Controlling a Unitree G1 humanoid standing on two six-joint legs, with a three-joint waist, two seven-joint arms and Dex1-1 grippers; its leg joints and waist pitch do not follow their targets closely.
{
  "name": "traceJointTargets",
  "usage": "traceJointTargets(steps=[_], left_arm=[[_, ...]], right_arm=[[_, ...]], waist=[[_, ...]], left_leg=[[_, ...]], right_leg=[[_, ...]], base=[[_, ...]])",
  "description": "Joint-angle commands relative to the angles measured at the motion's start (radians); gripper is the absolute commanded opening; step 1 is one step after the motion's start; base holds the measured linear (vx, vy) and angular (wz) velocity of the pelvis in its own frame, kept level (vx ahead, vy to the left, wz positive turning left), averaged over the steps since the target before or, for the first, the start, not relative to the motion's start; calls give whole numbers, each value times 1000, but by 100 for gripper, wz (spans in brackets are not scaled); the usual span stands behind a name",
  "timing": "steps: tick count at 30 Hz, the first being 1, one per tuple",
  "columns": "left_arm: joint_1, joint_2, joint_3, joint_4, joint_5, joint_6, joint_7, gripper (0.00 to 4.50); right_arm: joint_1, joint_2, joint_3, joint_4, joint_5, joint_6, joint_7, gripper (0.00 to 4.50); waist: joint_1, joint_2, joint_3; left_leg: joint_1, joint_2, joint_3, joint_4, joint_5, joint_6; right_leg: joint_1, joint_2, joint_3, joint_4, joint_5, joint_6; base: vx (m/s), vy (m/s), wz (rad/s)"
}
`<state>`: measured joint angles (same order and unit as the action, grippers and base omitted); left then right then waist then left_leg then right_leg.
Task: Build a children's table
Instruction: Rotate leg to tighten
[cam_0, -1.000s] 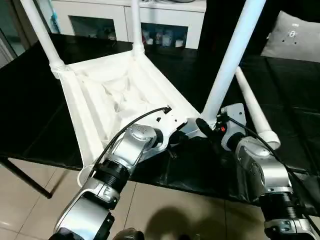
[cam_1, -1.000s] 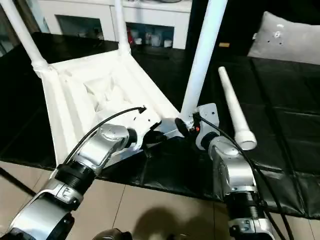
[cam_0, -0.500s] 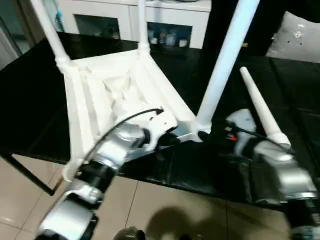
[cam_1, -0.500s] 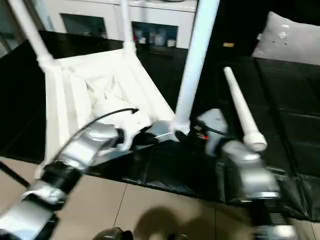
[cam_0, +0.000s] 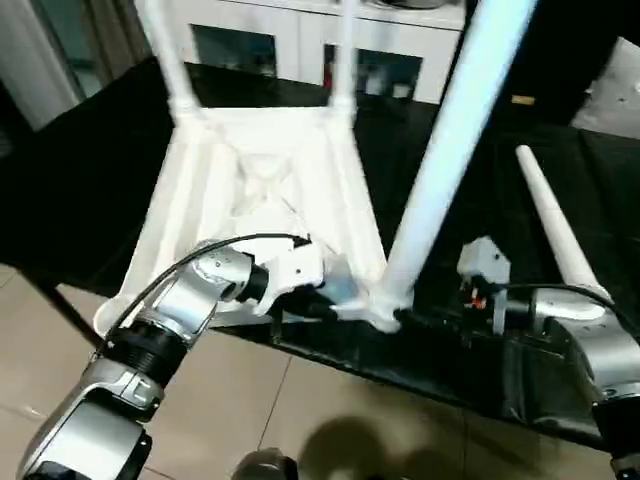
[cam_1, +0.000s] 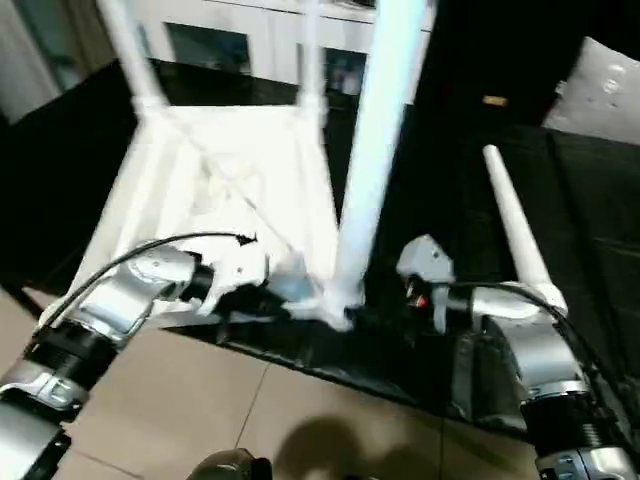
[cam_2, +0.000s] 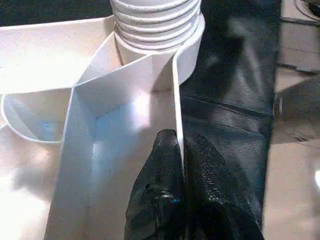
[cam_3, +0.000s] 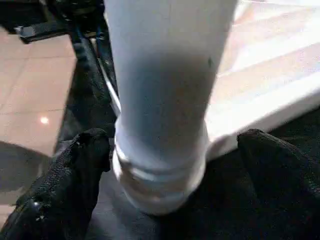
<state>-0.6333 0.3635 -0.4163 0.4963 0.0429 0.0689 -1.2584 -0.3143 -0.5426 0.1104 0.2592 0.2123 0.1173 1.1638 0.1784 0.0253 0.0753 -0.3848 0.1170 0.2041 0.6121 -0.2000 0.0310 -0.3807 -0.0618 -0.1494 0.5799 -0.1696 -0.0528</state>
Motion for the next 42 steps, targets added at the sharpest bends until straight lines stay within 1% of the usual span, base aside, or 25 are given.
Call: traceJointTargets(steps=[1,5,7,8,10,12,13,14,18,19,22,24,26,28,29,30,32,34,36,37,38,39,40,41,42], left_arm=[[-34,-11,-29,-38,0,-41,-46,0],[-43,-13,-36,-27,-2,-58,-69,0],[-44,-13,-37,-22,-1,-64,-70,0],[-45,-13,-37,-21,-1,-65,-70,0],[-47,-12,-37,-16,0,-68,-71,0],[-51,-10,-37,-7,1,-73,-75,0],[-53,-8,-36,-5,1,-74,-76,0],[-53,-7,-36,-4,0,-74,-77,0],[-54,-3,-37,-1,0,-76,-80,0],[-55,-3,-37,0,0,-75,-82,0],[-53,-9,-26,-1,-10,-51,-77,0],[-52,-25,-12,-5,-26,-19,-62,0],[-58,-77,19,-10,-38,67,28,0],[-67,-111,35,0,-36,116,93,0],[-70,-124,42,3,-36,134,116,0],[-79,-153,55,17,-34,161,167,0],[-85,-172,64,27,-33,176,200,0],[-105,-229,89,62,-24,219,309,0],[-119,-275,106,84,-13,249,389,0],[-126,-296,115,92,-10,261,424,0],[-130,-308,120,95,-9,269,445,0],[-134,-326,129,98,-12,266,468,0],[-136,-335,133,99,-16,266,475,0],[-138,-346,139,99,-21,266,484,0],[-136,-344,134,95,-18,263,477,0]], right_arm=[[-12,-9,14,9,7,-9,26,407],[-25,-5,29,28,13,-19,50,367],[-27,-3,31,29,19,-7,70,361],[-27,-4,33,30,20,-2,77,336],[-29,-5,35,34,21,4,84,324],[-34,-4,33,43,29,10,92,319],[-35,-2,32,46,35,12,96,293],[-36,-1,32,48,38,13,99,283],[-40,3,32,52,45,15,107,269],[-39,4,32,50,48,18,110,267],[-24,10,37,27,60,39,118,267],[-9,21,40,7,63,58,101,267],[12,84,37,-37,46,116,-40,267],[1,128,24,-30,25,150,-143,267],[-4,145,17,-27,19,161,-181,267],[-19,187,-4,-14,13,176,-261,267],[-29,215,-19,-5,10,184,-312,266],[-52,276,-39,10,-18,207,-437,266],[-71,332,-63,16,-40,252,-557,266],[-79,360,-76,13,-43,283,-612,266],[-83,377,-84,10,-42,303,-645,266],[-88,398,-90,7,-46,320,-679,266],[-90,404,-90,7,-51,316,-689,266],[-93,411,-90,7,-58,310,-702,301],[-95,412,-97,15,-59,291,-709,301]], waist=[[-9,-6,-87],[-9,-10,-88],[-8,-10,-87],[-9,-9,-89],[-10,-9,-90],[-10,-7,-88],[-10,-8,-88],[-10,-8,-88],[-11,-8,-88],[-11,-7,-86],[-10,-7,-86],[-9,-7,-86],[-10,-6,-85],[-24,-9,-82],[-28,-5,-78],[-34,-7,-76],[-48,-9,-75],[-62,-11,-75],[-77,-9,-77],[-79,-9,-78],[-84,-8,-78],[-85,-9,-81],[-85,-9,-81],[-85,-8,-83],[-84,-7,-83]], left_leg=[[35,168,-76,-77,-176,22],[32,161,-73,-73,-174,20],[30,161,-74,-72,-166,30],[30,163,-75,-73,-160,34],[31,166,-77,-74,-152,36],[30,164,-75,-73,-156,39],[30,163,-75,-73,-158,38],[29,163,-76,-73,-157,37],[32,164,-76,-73,-159,32],[31,163,-75,-74,-161,33],[32,164,-75,-73,-160,34],[32,166,-76,-74,-156,33],[36,170,-79,-77,-159,27],[32,170,-83,-83,-175,3],[32,163,-83,-80,-211,-14],[33,159,-84,-79,-231,-26],[29,158,-88,-80,-241,-33],[27,153,-87,-76,-236,-28],[23,152,-86,-77,-208,-15],[24,151,-83,-76,-200,-11],[21,152,-86,-77,-188,-2],[23,152,-84,-75,-167,4],[22,150,-83,-75,-156,10],[22,149,-79,-73,-144,19],[21,150,-79,-73,-127,28]], right_leg=[[43,-168,102,-59,-205,-149],[46,-172,103,-63,-225,-147],[47,-169,101,-65,-234,-139],[46,-166,100,-63,-229,-136],[44,-164,99,-59,-213,-137],[45,-166,100,-59,-200,-145],[45,-167,100,-60,-202,-146],[46,-167,99,-59,-207,-145],[44,-165,99,-59,-209,-146],[42,-165,100,-61,-211,-146],[44,-166,100,-62,-213,-146],[43,-167,100,-60,-208,-147],[40,-165,101,-59,-201,-150],[41,-167,102,-58,-214,-158],[41,-174,103,-69,-269,-153],[43,-177,103,-77,-313,-144],[46,-176,101,-82,-335,-137],[48,-177,102,-85,-335,-135],[49,-169,99,-80,-294,-141],[47,-169,101,-81,-281,-142],[50,-170,101,-78,-260,-152],[49,-167,101,-73,-230,-153],[50,-167,101,-72,-216,-154],[50,-167,101,-71,-191,-156],[50,-166,101,-67,-160,-158]], base=[[0,0,0],[0,0,0],[0,0,0],[0,0,0],[0,0,0],[0,0,0],[0,0,0],[0,0,0],[0,0,0],[0,0,0],[0,0,0],[0,0,0],[0,0,0],[0,0,0],[0,0,0],[0,0,0],[0,0,0],[0,0,0],[0,0,0],[0,0,0],[0,0,0],[0,0,0],[0,0,0],[0,0,0],[0,0,0]])
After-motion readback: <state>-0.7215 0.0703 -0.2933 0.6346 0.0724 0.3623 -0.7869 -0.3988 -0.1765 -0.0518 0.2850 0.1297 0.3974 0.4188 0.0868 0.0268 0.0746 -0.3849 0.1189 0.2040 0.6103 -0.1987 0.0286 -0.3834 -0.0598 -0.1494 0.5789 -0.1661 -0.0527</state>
